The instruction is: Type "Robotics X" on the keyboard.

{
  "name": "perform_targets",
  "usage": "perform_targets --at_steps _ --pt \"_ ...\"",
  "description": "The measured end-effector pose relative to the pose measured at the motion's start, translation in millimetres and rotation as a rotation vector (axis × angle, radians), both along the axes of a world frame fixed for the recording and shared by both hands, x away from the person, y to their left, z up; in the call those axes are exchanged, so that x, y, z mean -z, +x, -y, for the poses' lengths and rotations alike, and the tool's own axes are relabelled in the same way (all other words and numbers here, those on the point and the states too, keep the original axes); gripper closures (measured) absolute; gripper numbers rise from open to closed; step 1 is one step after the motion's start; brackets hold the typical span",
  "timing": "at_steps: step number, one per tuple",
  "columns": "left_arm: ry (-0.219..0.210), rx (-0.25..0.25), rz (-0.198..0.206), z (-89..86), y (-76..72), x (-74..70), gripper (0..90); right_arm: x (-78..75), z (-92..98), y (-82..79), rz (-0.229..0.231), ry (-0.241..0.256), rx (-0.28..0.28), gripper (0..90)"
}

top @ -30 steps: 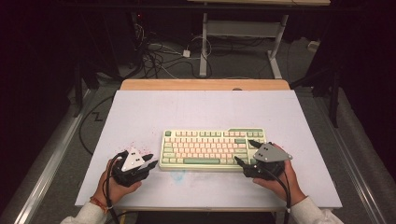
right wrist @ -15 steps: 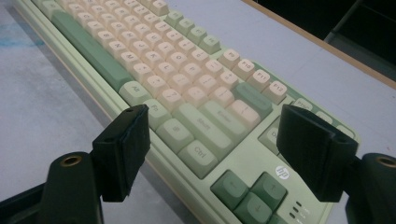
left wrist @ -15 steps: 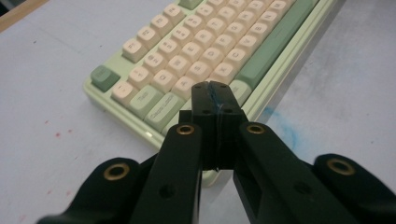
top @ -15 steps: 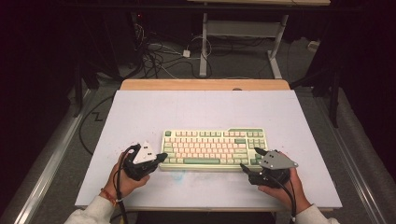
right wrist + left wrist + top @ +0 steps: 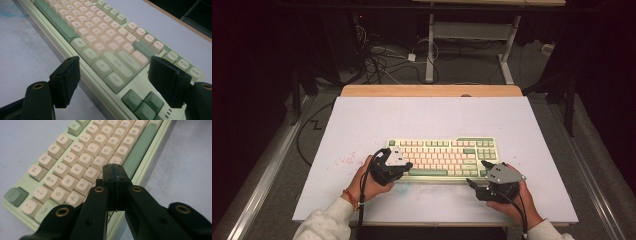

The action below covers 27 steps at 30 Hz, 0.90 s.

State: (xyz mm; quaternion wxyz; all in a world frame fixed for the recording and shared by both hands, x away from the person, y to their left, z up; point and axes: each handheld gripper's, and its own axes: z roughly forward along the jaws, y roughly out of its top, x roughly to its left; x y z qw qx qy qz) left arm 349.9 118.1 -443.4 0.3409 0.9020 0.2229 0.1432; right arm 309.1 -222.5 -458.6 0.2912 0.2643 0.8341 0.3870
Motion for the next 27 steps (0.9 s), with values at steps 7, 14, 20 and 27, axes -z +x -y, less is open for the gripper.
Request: perform_targets --at_steps 7,14,20,27 --pt "0.0 0.006 -0.008 12.3 11.1 1.0 87.2 1.3 -0.8 0.4 -0.004 -0.01 -0.009 25.9" --pt "0.038 0.014 -0.009 20.3 15.3 5.2 87.3 2.7 -1.5 0.9 -0.012 -0.018 -0.015 25.9" --pt "0.048 0.006 -0.015 22.8 18.2 8.0 87.1 3.1 -2.3 0.6 -0.013 -0.025 -0.022 25.9" --pt "0.069 0.001 -0.005 23.8 17.9 11.8 87.2 4.3 -3.3 0.7 -0.022 -0.04 -0.032 25.9"
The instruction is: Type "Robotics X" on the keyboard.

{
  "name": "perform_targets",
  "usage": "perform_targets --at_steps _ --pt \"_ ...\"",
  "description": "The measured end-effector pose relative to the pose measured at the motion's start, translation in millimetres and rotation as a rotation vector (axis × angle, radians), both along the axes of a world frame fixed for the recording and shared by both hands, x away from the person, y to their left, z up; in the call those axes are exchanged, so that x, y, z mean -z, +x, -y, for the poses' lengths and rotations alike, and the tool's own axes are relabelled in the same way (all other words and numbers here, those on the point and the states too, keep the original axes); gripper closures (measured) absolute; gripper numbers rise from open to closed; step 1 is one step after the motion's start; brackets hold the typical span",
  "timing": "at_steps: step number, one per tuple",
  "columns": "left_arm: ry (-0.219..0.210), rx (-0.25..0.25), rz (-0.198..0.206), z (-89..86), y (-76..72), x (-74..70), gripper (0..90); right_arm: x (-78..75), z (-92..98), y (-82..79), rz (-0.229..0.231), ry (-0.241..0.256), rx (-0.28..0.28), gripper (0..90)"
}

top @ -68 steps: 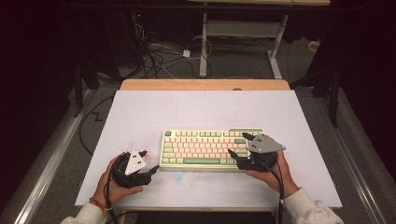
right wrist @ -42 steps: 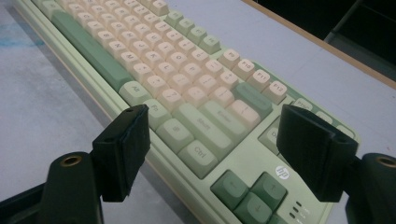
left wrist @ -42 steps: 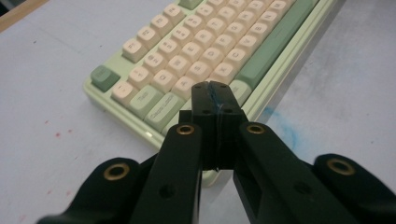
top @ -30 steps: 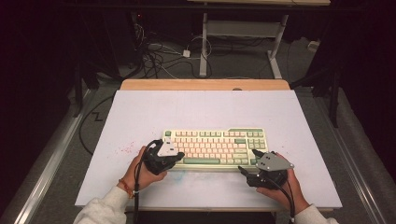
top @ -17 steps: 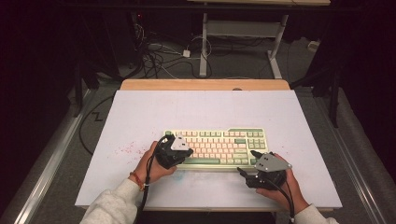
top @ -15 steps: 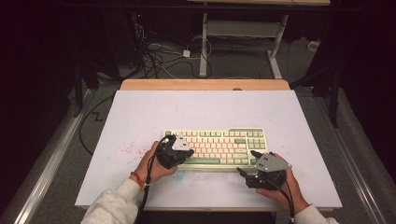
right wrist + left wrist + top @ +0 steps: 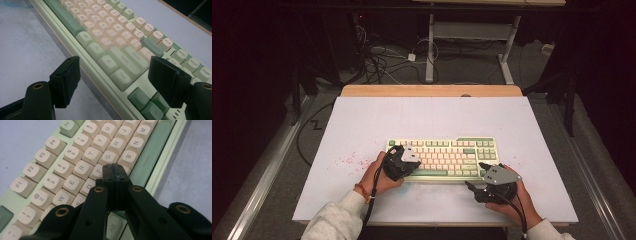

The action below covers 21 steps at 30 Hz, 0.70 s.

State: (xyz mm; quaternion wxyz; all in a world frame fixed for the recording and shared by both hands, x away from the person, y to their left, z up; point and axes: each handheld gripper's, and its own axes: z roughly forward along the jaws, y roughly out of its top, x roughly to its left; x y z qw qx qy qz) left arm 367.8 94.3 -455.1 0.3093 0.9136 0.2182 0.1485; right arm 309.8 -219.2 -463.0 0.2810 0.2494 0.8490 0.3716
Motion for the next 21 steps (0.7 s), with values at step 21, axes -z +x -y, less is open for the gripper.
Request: perform_targets --at_steps 21 --pt "-0.035 -0.045 0.033 -17.6 0.3 -13.9 85.9 -1.4 0.3 -0.5 0.007 0.004 -0.004 25.9"
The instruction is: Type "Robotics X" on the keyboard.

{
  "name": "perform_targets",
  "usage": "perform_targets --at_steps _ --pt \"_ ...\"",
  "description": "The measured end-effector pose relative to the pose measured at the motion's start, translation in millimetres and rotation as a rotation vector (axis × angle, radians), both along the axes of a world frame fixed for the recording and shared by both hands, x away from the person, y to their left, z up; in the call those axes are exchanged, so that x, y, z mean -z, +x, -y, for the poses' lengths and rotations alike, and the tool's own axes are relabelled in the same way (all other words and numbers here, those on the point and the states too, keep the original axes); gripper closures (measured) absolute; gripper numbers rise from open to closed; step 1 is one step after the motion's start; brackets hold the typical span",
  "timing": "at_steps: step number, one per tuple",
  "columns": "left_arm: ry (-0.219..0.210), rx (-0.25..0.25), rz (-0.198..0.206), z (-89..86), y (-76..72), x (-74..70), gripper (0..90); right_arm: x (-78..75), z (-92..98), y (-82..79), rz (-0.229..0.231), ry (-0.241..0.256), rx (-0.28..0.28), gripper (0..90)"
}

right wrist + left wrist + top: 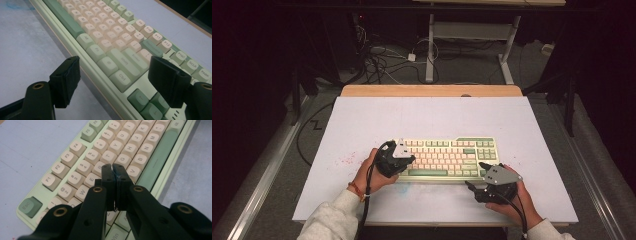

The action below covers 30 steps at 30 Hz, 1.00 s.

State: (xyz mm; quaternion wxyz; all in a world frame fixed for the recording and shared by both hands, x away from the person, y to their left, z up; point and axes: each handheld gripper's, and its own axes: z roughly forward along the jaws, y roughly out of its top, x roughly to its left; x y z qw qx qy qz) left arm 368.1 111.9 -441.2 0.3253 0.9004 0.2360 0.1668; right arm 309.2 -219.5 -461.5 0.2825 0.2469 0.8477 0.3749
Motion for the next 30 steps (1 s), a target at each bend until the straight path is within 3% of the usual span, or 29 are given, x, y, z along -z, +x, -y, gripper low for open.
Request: perform_targets --at_steps 13,30 --pt "-0.007 -0.029 0.0 -6.8 4.3 -0.1 85.7 0.6 0.1 0.5 -0.004 -0.001 0.005 26.3" --pt "0.001 -0.043 -0.028 -9.5 11.5 5.3 85.5 2.4 -1.3 0.6 -0.018 -0.015 -0.007 26.3"
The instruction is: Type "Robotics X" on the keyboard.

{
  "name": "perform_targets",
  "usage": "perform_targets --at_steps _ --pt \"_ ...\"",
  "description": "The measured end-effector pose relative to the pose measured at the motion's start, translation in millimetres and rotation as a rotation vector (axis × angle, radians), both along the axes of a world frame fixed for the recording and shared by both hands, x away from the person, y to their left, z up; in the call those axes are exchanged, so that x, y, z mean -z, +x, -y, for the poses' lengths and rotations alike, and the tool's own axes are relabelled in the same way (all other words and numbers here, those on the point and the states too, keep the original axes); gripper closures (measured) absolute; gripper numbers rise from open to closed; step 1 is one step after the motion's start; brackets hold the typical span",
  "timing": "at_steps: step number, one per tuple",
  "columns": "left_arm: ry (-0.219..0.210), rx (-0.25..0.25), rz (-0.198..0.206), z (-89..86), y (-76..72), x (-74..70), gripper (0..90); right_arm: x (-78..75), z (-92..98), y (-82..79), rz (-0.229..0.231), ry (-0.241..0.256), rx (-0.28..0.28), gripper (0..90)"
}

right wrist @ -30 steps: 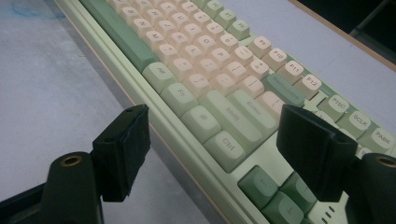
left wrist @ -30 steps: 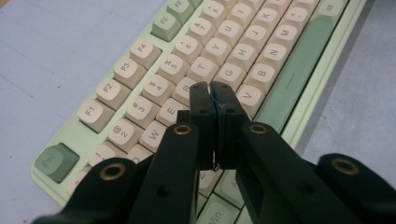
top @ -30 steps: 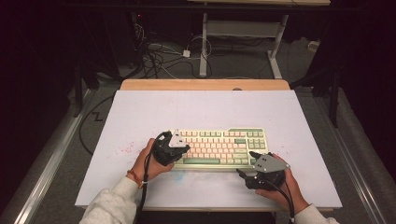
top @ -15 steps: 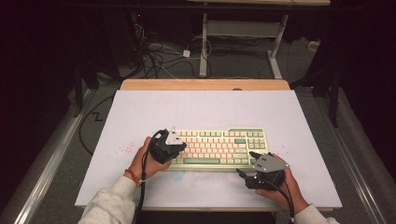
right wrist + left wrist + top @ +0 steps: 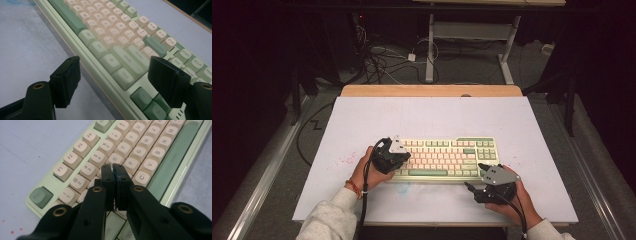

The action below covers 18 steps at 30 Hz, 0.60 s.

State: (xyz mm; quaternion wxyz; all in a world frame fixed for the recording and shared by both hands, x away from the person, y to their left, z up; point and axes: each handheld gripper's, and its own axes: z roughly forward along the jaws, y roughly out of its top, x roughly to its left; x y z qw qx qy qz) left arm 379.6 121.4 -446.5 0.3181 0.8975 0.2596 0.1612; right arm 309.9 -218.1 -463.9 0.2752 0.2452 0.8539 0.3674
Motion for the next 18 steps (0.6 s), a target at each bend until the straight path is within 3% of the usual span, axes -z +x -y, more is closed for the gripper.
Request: perform_targets --at_steps 18 --pt "0.017 -0.008 -0.013 2.4 2.9 7.0 84.3 0.1 -0.6 -0.1 0.0 -0.006 -0.009 26.2"
